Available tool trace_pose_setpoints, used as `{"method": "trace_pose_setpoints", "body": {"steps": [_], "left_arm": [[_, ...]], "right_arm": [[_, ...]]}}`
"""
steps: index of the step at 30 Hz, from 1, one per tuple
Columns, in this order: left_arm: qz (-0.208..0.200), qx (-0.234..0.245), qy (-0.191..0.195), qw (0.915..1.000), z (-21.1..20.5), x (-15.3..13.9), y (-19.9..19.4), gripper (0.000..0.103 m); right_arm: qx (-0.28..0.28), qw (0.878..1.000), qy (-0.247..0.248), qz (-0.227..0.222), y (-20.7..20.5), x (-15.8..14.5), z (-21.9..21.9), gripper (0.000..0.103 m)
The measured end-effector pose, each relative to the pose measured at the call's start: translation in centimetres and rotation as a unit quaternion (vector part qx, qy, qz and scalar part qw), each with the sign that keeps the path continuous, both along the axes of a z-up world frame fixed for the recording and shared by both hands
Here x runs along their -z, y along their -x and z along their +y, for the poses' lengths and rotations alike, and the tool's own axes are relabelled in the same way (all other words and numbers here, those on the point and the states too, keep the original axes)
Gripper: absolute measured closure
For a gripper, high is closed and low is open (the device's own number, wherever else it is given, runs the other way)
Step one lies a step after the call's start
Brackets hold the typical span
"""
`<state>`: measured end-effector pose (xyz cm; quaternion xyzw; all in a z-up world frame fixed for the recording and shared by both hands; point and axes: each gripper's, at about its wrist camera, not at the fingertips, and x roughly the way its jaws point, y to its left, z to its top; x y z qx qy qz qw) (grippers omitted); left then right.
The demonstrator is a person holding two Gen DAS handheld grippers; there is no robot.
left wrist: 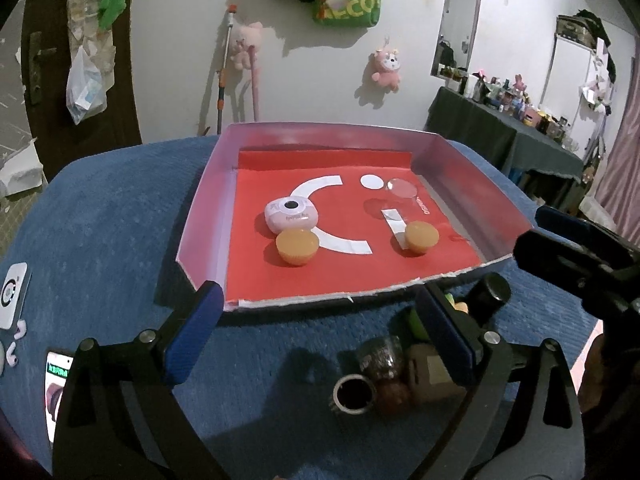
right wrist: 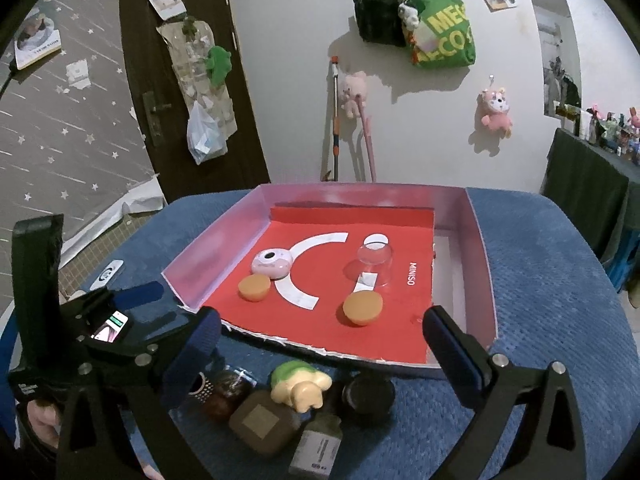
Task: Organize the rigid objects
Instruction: 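Withdraw both tools from the box back toward the loose items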
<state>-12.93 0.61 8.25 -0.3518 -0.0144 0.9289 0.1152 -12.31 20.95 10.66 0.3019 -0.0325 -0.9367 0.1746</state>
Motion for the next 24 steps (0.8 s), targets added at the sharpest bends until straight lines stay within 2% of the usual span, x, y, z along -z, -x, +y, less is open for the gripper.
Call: {"method": "trace_pose_setpoints", "body": {"steps": [16, 24], "left_arm": [[-0.003, 0.016, -0.003, 0.9999, 0.7, 0.3, -3.4, 0.005], [-0.007, 0.023, -0.005, 0.9997, 1.1, 0.6, -4.8, 0.005]], "right_arm": [[0.006, 1.0, -0.009, 0.018, -3.9, 0.0, 0.0, 0.0], [0.004, 1.0, -0.009, 0.009, -5.2, 0.8, 0.2, 0.0]]}}
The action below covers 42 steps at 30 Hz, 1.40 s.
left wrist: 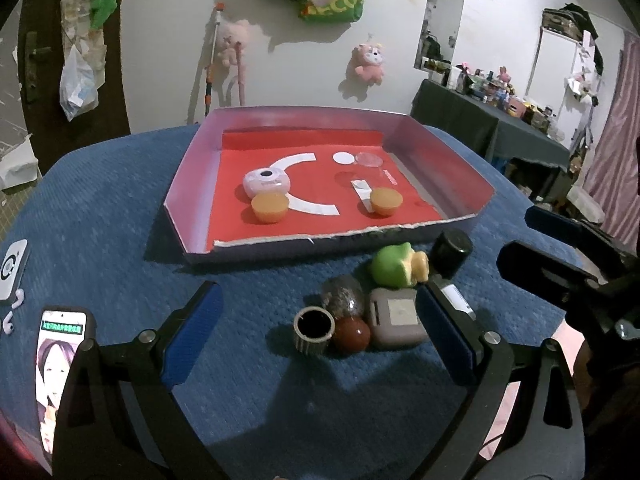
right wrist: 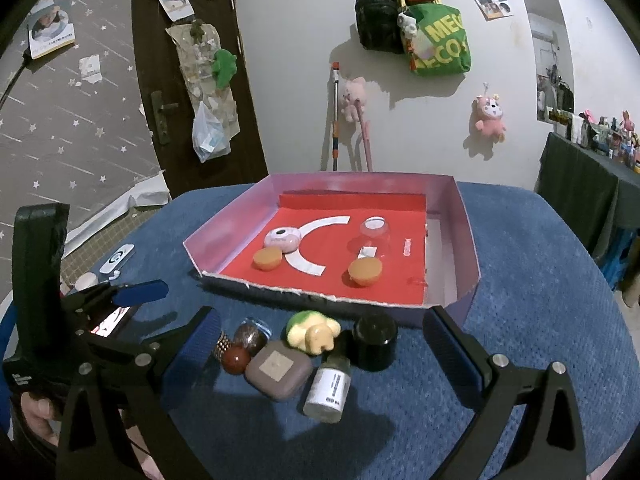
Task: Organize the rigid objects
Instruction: 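Withdraw both tools from the box back toward the loose items, then grasp metal mesh cylinder with left tool while right tool grasps white dropper bottle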
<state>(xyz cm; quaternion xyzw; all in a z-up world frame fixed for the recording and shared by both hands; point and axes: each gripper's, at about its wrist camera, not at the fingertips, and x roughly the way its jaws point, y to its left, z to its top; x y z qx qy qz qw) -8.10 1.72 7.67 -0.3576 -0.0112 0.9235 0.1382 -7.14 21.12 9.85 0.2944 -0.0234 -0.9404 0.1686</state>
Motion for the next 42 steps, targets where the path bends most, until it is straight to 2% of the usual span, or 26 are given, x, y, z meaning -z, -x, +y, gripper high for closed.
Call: {"method": "trace_pose_setpoints", "body": {"steps": [18, 22, 24, 25, 32, 37, 42], "left_arm": [[-0.027, 0.012, -0.014, 0.9995, -0.4, 2.3, -1.3, 0.005], [-0.042, -0.005, -0.017, 0.9989, -1.0, 3.1, -0.8, 0.006], [-0.052, -0.006, -0.021, 0.9984, -1.2, 3.6, -0.5, 0.018], [-0.057, -0.007, -0.023, 0.9981, -1.4, 3.8, -0.4, 0.02], [-0.061, -0.012, -0.014, 0.998, -1.5, 4.7, 0.1, 0.022], [-0.066, -0.002, -0.038, 0.9971, -2.0, 4.9, 0.4, 0.029], [-0.063, 0.011, -0.054, 0.9965, -2.5, 4.6, 0.4, 0.051]], "right_arm": [[0.013, 1.0, 0.003, -0.024, -1.6, 2.0, 0.7, 0.001], [0.013, 0.999, -0.003, -0.035, -1.5, 2.7, 0.7, 0.015], [0.012, 0.999, -0.007, -0.042, -1.4, 3.2, 0.7, 0.019], [0.012, 0.999, -0.009, -0.044, -1.4, 3.5, 0.6, 0.022], [0.017, 0.997, -0.028, -0.072, -0.9, 5.6, 0.5, 0.04], [0.021, 0.996, -0.029, -0.083, -0.3, 6.4, 0.6, 0.046], [0.014, 0.995, -0.032, -0.089, 0.1, 6.8, -0.1, 0.054]]}}
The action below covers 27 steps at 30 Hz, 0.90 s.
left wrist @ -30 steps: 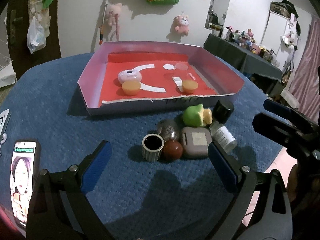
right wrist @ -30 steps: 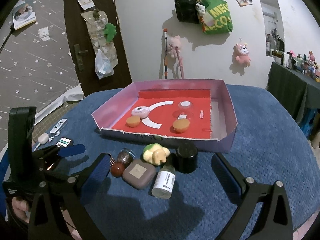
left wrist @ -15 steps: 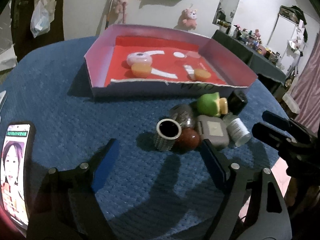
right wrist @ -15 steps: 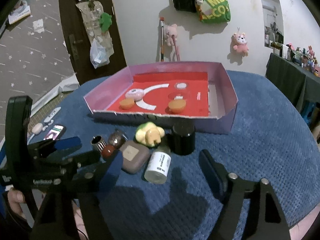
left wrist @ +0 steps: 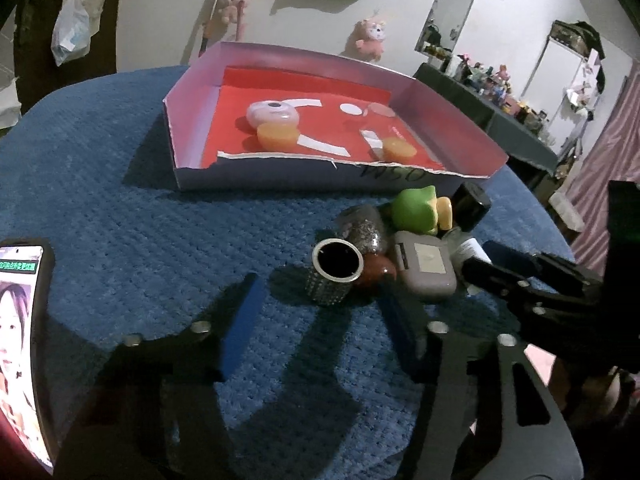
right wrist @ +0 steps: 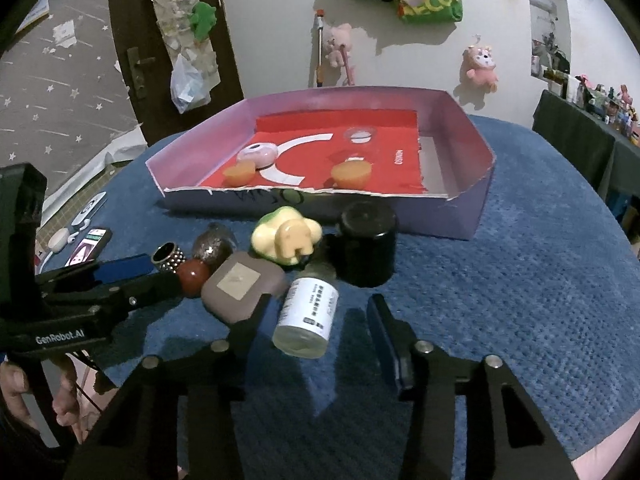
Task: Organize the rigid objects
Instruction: 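Grasp metal mesh cylinder with left tool while right tool grasps white dropper bottle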
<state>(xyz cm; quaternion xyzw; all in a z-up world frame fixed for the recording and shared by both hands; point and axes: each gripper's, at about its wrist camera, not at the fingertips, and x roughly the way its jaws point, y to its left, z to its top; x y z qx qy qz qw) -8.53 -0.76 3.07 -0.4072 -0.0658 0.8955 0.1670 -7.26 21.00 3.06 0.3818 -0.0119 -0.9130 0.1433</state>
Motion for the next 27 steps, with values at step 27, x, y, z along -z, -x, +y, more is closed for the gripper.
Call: {"method": "trace_pose_setpoints", "body": {"steps": [27], "left_arm": [[0.029, -0.003, 0.019, 0.9994, 1.5, 0.8, 1.2, 0.079]], "right_arm": [[0.01, 1.0, 0.006, -0.012, 1.0, 0.9, -0.1, 0.073]]}}
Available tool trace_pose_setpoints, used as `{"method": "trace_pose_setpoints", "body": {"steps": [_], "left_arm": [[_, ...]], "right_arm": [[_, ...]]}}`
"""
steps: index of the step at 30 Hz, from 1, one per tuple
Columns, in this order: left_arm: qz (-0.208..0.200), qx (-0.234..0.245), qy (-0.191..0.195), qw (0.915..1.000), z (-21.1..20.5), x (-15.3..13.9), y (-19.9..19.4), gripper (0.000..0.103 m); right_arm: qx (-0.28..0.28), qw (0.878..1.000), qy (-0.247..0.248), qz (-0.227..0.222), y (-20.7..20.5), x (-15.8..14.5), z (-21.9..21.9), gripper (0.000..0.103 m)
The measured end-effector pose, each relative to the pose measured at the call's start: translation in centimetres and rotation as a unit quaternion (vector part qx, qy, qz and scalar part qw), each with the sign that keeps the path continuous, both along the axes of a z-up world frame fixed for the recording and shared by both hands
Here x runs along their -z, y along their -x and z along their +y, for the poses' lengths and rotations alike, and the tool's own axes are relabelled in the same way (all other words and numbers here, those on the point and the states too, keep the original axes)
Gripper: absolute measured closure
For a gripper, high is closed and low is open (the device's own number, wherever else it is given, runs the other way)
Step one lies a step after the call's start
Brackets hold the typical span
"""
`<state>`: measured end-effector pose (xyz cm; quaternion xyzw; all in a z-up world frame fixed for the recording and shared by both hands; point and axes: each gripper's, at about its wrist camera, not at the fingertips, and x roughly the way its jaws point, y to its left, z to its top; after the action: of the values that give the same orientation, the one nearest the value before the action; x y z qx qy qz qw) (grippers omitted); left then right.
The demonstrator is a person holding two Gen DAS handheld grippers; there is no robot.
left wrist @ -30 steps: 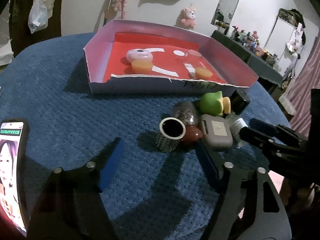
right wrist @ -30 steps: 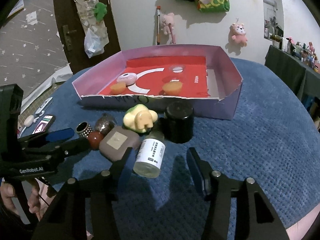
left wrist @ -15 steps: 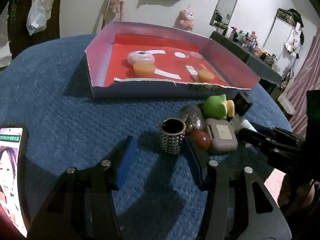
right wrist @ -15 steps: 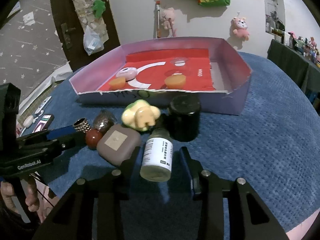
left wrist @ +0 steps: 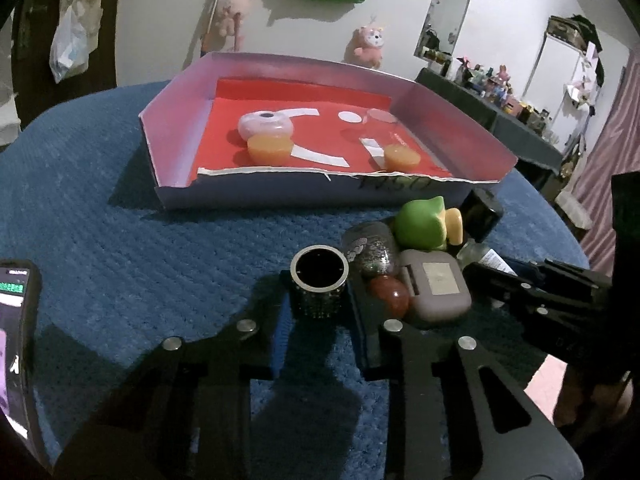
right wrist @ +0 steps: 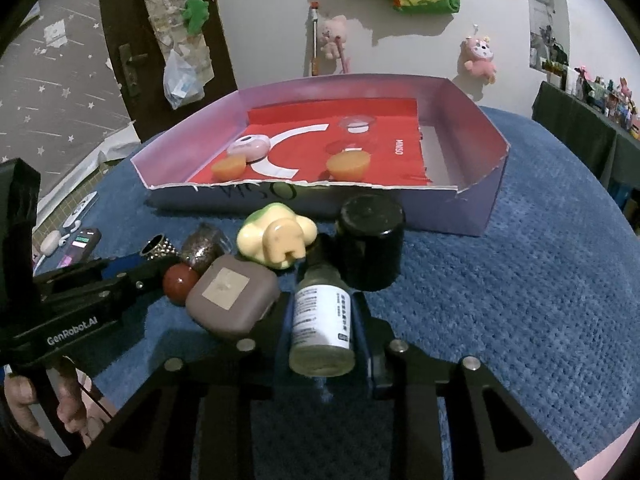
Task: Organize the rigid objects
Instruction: 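Grasp metal mesh cylinder with left tool while right tool grasps white dropper bottle, then carry mesh cylinder into the box with left tool while right tool carries dropper bottle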
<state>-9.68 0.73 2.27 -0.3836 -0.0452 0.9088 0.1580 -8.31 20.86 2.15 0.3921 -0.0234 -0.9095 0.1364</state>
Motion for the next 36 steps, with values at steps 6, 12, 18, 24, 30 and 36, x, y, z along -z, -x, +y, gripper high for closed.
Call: {"method": "trace_pose_setpoints", "body": {"steps": [6, 12, 18, 24, 30, 36], "left_arm": [[0.004, 0.0, -0.019, 0.9998, -0.6, -0.6, -0.2, 0.079], [0.019, 0.003, -0.021, 0.9996, -0.4, -1.9, -1.1, 0.079], [0.023, 0.008, -0.019, 0.9995, 0.0, -2.6, -1.1, 0.079], [0.028, 0.014, -0.018, 0.9993, 0.4, -3.4, -1.1, 0.079], [0.035, 0.016, -0.016, 0.9991, 0.5, -4.2, -0.8, 0.079], [0.034, 0.02, -0.018, 0.999, 0.6, -4.4, -0.4, 0.079]], "right_arm": [[-0.004, 1.0, 0.022, -0.004, -0.6, -0.3, 0.7, 0.073], [-0.013, 0.999, 0.047, 0.004, -1.3, -1.3, 1.0, 0.073], [-0.024, 0.998, 0.058, 0.023, -2.1, -2.9, 0.9, 0.073], [-0.033, 0.997, 0.061, 0.036, -2.4, -3.9, 0.6, 0.073], [-0.042, 0.996, 0.058, 0.045, -2.3, -4.7, 0.1, 0.073], [-0.045, 0.996, 0.07, 0.036, -1.8, -4.7, 0.3, 0.073]]}}
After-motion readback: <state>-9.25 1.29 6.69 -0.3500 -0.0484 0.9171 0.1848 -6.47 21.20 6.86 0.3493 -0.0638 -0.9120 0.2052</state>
